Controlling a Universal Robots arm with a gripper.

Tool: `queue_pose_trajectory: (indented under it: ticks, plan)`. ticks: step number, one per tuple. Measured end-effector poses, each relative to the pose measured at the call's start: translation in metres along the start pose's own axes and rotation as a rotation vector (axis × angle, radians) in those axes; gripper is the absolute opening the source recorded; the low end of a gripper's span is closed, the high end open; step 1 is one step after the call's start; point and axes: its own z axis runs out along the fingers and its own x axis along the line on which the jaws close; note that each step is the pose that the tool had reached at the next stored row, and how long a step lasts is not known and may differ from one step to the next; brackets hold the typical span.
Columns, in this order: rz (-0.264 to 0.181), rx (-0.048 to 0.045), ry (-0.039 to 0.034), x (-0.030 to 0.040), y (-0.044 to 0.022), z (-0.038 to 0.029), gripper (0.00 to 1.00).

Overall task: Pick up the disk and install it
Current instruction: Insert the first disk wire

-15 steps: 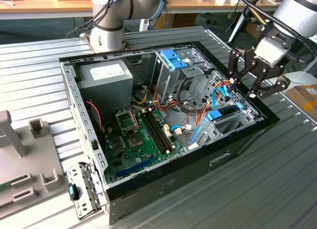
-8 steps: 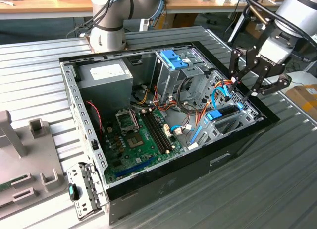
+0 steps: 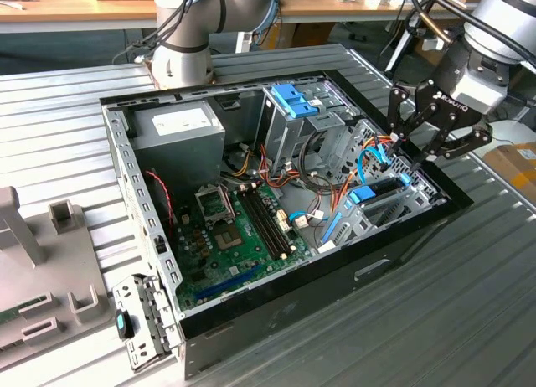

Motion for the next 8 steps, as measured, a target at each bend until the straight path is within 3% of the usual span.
queue_pose_trajectory:
  ticks: [4, 8]
  plan:
    - [-0.002, -0.0001, 0.0000, 0.0000, 0.0000, 0.0000, 0.44]
    - [-0.080, -0.0021, -0.0008, -0.0014, -0.0030, 0.0001, 0.44]
